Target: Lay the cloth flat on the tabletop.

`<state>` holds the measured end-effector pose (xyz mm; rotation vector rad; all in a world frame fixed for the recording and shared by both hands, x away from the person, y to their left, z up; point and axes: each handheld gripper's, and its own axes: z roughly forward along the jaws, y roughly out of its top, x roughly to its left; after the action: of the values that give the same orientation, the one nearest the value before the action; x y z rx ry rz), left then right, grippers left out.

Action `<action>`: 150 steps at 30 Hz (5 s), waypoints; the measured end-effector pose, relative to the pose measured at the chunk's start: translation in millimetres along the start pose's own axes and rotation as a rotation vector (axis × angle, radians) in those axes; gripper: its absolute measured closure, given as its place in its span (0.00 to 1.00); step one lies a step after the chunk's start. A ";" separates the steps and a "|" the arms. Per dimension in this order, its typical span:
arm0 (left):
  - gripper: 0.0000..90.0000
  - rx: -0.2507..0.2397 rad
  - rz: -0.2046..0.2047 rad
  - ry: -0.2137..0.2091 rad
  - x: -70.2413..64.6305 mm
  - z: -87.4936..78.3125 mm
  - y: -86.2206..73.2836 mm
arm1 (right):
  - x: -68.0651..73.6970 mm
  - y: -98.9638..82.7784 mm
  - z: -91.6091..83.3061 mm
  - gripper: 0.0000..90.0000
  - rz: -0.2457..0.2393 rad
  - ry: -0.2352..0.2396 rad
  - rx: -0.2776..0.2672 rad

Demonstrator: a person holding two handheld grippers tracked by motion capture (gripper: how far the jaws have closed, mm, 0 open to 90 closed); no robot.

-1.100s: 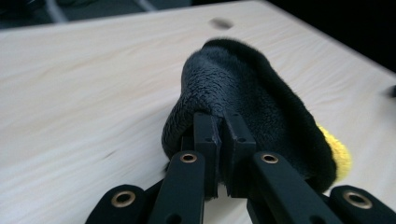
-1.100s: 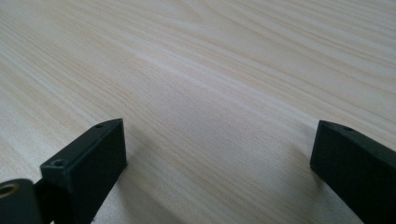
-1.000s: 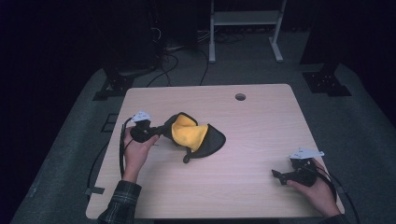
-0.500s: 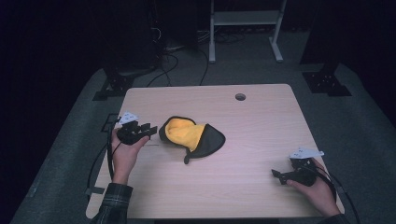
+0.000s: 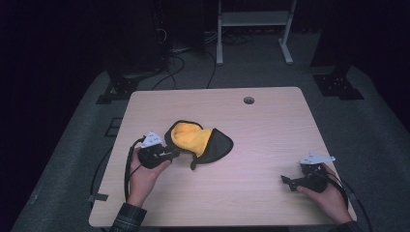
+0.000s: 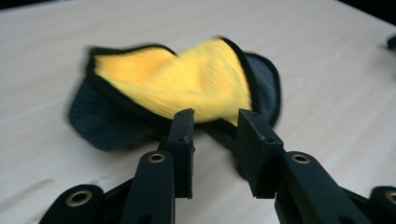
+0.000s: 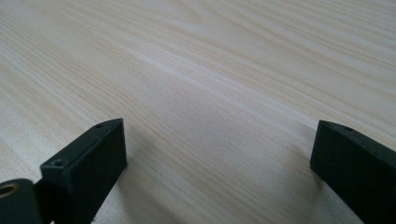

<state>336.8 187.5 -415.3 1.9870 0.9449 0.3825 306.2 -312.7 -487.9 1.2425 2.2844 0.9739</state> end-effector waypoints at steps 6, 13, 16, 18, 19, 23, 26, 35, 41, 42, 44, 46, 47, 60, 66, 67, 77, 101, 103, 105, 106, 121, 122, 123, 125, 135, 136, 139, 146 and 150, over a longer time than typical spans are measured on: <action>0.73 0.059 0.025 -0.037 -13.5 23.0 -7.5 | 0.1 0.2 0.2 0.03 -0.002 0.002 -0.001; 0.66 0.122 0.073 -0.045 -25.8 50.5 -12.3 | 0.0 0.2 0.3 0.03 -0.003 0.002 -0.001; 0.64 0.139 0.083 -0.038 -27.3 57.2 -13.7 | 0.0 0.3 0.3 0.03 -0.003 0.002 -0.001; 0.68 0.152 0.088 -0.027 -27.8 60.2 -14.8 | 0.0 0.3 0.3 0.03 -0.004 0.002 -0.001; 0.68 0.155 0.088 -0.030 -27.4 60.7 -15.2 | 0.0 0.3 0.3 0.03 -0.004 0.002 -0.001; 0.79 0.176 0.075 -0.042 -23.8 61.9 -16.5 | 0.1 0.3 0.3 0.03 -0.003 0.002 -0.001; 0.92 0.189 0.062 -0.058 -21.4 62.5 -16.5 | 0.1 0.3 0.3 0.03 -0.002 0.002 -0.001; 0.97 0.143 0.037 -0.086 -19.3 46.9 -5.7 | 0.1 0.3 0.3 0.03 -0.002 0.002 -0.001; 0.97 0.053 0.013 -0.064 -8.5 24.2 6.1 | 0.1 0.3 0.3 0.03 -0.002 0.002 -0.001; 0.97 0.039 0.007 -0.057 -5.3 20.1 7.4 | 0.1 0.3 0.3 0.03 -0.003 0.002 -0.001; 0.97 0.027 0.000 -0.050 -1.9 15.7 8.4 | 0.1 0.3 0.3 0.03 -0.002 0.002 -0.001; 0.97 -0.004 -0.020 -0.016 11.4 1.8 9.6 | 0.0 0.3 0.3 0.03 -0.002 0.002 -0.001; 0.97 -0.004 -0.020 -0.016 11.4 1.8 9.6 | 0.0 0.3 0.3 0.03 -0.002 0.002 -0.001; 0.97 -0.053 -0.197 0.232 91.7 -53.1 -22.8 | -0.1 0.4 -0.1 0.06 0.004 -0.006 -0.007; 0.95 -0.022 -0.253 0.287 110.3 -57.1 -38.5 | 0.0 0.4 -0.2 0.06 0.005 -0.005 -0.007; 0.95 -0.017 -0.251 0.288 110.6 -56.5 -39.5 | 0.0 0.4 -0.1 0.06 0.005 -0.006 -0.007; 0.67 -0.009 -0.161 0.214 79.7 -36.4 -20.9 | 0.0 0.4 -0.1 0.06 0.005 -0.006 -0.007; 0.56 0.090 0.144 -0.104 -50.1 77.9 16.5 | 0.2 0.6 0.1 0.06 0.003 -0.003 -0.007; 0.55 0.112 0.176 -0.106 -59.4 89.0 17.5 | 0.1 0.5 0.1 0.06 0.002 -0.004 -0.008; 0.55 0.117 0.180 -0.104 -62.1 92.9 17.4 | 0.2 0.5 0.1 0.06 0.002 -0.003 -0.007; 0.55 0.125 0.188 -0.099 -64.3 96.7 17.3 | 0.3 0.5 0.1 0.06 0.002 -0.003 -0.007; 0.94 0.132 0.197 -0.089 -63.5 102.5 21.3 | 0.9 0.6 0.1 0.08 0.004 -0.001 -0.007; 0.94 0.112 0.194 -0.100 -63.1 93.0 22.8 | 1.2 2.0 -2.6 0.22 0.003 -0.002 -0.011; 0.94 0.112 0.194 -0.100 -63.1 93.0 22.8 | 1.6 3.4 -3.9 0.26 0.002 0.002 -0.003; 0.94 0.090 0.182 -0.109 -61.6 82.0 23.3 | 2.1 4.6 -4.2 0.30 -0.001 0.002 0.003; 0.94 0.029 0.098 -0.073 -30.3 22.7 7.0 | 16.7 30.8 -1.0 0.45 -0.014 0.115 -0.043; 0.94 0.025 0.086 -0.064 -25.7 17.6 3.8 | 19.9 34.9 0.8 0.46 -0.020 0.125 -0.056; 0.94 0.023 0.048 -0.040 -13.6 4.9 -6.2 | 34.0 53.9 10.6 0.49 -0.058 0.180 -0.077; 0.94 0.010 0.008 0.022 5.9 -16.7 -19.7 | 61.3 81.9 32.4 0.51 -0.108 0.258 -0.092; 0.94 0.012 -0.017 0.071 16.3 -27.6 -26.2 | 82.0 101.6 54.9 0.51 -0.152 0.286 -0.092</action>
<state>319.2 224.3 -422.6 1.9862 1.0094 0.4416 353.7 -184.1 -452.4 0.9268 2.4715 1.2519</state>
